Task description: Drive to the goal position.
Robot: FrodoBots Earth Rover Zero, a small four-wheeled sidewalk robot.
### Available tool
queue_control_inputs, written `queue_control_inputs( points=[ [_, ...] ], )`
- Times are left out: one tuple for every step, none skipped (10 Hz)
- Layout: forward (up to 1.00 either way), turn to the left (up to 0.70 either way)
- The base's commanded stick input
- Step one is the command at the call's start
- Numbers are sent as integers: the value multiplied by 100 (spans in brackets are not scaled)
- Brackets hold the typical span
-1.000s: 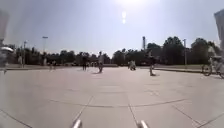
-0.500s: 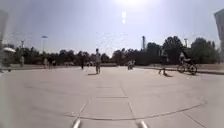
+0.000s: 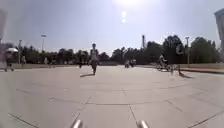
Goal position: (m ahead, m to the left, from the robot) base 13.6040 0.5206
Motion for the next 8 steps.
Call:
queue_control_inputs(
  points=[
    [70,0],
    [70,0],
    [70,0],
    [70,0],
    [70,0],
    [70,0],
    [70,0],
    [70,0]
  ],
)
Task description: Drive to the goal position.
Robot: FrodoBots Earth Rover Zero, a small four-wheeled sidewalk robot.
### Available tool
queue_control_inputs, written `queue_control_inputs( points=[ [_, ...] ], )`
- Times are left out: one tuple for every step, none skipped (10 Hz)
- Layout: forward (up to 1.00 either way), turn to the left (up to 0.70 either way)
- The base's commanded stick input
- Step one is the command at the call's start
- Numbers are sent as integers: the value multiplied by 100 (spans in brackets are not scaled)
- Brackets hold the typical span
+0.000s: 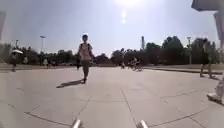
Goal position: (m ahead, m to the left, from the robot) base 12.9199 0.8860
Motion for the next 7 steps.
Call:
queue_control_inputs(
  points=[
    [70,0],
    [70,0],
    [70,0],
    [70,0],
    [70,0],
    [70,0],
    [70,0]
  ],
)
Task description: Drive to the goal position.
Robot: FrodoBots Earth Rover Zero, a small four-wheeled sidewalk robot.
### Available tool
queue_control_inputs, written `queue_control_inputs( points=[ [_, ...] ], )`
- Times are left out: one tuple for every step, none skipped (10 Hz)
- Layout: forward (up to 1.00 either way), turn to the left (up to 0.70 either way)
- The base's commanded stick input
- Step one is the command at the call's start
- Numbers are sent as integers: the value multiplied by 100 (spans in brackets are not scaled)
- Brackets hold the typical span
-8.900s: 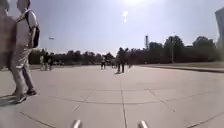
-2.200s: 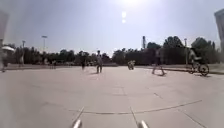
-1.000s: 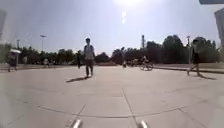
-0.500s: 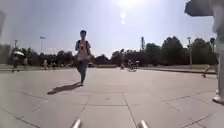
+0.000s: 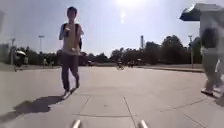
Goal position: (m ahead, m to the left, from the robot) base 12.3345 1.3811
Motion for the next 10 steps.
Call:
queue_control_inputs(
  points=[
    [70,0],
    [70,0],
    [70,0],
    [70,0],
    [70,0],
    [70,0],
    [70,0],
    [70,0],
    [70,0],
    [70,0]
  ],
)
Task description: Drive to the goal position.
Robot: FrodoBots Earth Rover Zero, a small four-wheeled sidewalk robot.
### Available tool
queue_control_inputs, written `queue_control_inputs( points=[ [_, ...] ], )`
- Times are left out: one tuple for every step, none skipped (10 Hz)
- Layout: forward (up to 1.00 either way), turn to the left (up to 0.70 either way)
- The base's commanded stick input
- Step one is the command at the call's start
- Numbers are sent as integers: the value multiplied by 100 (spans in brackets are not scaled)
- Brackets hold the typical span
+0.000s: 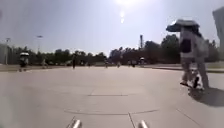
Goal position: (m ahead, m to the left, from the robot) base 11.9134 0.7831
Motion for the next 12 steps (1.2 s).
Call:
queue_control_inputs(
  points=[
    [70,0],
    [70,0],
    [70,0],
    [70,0],
    [70,0],
    [70,0],
    [70,0],
    [70,0],
    [70,0],
    [70,0],
    [70,0],
    [70,0]
  ],
)
